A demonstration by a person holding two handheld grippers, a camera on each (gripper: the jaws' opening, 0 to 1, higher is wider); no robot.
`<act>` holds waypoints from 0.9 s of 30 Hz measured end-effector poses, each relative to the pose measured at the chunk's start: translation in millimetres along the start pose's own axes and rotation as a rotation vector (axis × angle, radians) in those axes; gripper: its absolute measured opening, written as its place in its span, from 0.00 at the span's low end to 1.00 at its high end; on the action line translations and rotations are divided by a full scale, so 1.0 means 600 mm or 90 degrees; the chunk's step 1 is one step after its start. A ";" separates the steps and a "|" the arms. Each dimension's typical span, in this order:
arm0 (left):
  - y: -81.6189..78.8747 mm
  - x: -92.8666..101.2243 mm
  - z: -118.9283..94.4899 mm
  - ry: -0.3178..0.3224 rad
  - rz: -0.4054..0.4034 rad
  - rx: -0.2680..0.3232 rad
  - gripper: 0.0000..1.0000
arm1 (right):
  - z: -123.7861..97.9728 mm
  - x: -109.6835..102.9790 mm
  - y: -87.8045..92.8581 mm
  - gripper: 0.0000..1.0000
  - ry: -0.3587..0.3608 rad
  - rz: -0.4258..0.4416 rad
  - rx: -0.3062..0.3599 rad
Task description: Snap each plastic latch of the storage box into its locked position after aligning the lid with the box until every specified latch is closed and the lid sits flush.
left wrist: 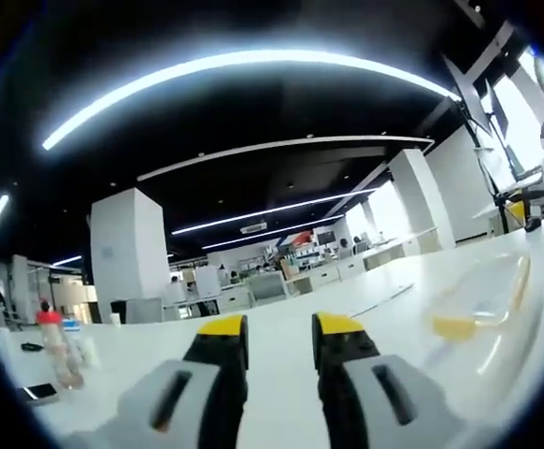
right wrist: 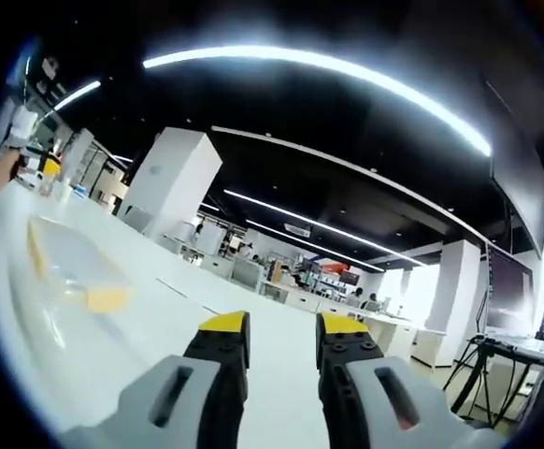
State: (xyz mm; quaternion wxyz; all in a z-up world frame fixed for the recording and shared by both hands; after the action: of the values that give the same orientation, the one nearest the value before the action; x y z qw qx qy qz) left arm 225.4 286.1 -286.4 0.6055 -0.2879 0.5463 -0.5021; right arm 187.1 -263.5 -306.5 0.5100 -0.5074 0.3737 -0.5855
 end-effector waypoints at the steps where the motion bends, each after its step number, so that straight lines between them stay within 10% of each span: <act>1: 0.000 0.000 0.000 -0.001 0.000 0.000 0.27 | 0.000 0.000 0.000 0.26 -0.002 0.002 0.000; 27: 0.006 0.020 0.007 0.045 -0.011 -0.007 0.27 | 0.020 -0.039 0.032 0.23 -0.056 -0.072 -0.092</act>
State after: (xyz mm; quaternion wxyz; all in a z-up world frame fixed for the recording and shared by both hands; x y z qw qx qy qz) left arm 229.0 275.2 -293.0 0.5799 -0.2782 0.5676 -0.5139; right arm 201.9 -243.7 -327.5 0.4541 -0.5885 0.3629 -0.5619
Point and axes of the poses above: the point that each gripper's makers call its tool centre point, and the gripper's own axes: z roughly forward along the fingers, x roughly to its right, y roughly out of its underside, the point moved 7 cm from there along -z, roughly backward along the fingers, and after that the axes turned 10 degrees about z, right-handed, at the moved point
